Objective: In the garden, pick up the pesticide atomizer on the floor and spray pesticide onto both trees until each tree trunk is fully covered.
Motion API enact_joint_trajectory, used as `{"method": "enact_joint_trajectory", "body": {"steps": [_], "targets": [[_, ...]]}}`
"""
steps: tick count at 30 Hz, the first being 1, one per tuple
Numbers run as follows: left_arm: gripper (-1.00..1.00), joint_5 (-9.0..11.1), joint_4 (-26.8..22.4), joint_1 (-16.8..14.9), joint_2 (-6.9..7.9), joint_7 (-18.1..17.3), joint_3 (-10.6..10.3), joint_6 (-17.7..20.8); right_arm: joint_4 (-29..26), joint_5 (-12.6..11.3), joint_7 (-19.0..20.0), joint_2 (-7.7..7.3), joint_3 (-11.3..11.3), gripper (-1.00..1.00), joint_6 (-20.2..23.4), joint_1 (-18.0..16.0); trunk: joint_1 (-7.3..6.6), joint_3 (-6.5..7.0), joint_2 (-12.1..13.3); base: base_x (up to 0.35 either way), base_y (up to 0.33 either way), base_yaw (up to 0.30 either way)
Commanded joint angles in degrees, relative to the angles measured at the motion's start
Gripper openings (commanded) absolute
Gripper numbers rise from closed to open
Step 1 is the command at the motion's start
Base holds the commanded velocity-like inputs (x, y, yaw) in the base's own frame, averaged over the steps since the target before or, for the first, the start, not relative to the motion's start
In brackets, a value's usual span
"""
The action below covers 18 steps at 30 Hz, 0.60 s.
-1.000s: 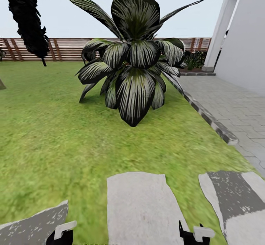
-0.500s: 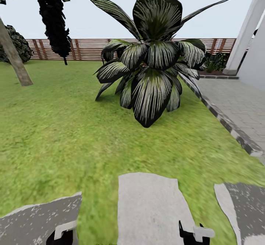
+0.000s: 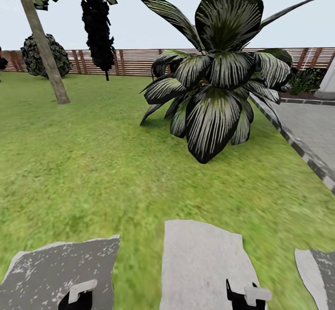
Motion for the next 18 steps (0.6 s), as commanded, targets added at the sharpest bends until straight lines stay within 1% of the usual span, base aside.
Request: {"method": "enact_joint_trajectory", "body": {"steps": [1,18], "targets": [[-1.00,-0.07,0.06,-0.05,0.00,0.19,-0.03,-0.20,0.01,0.05,0.03,0.01,-0.23,1.00,-0.18,-0.02,-0.01,-0.05,-0.02,0.000,0.000,0.280],[-1.00,-0.07,0.05,-0.05,0.00,0.19,-0.03,-0.17,0.00,-0.11,-0.12,0.01,-0.26,1.00,-0.23,-0.02,-0.01,-0.05,-0.02,0.000,0.000,0.284]]}}
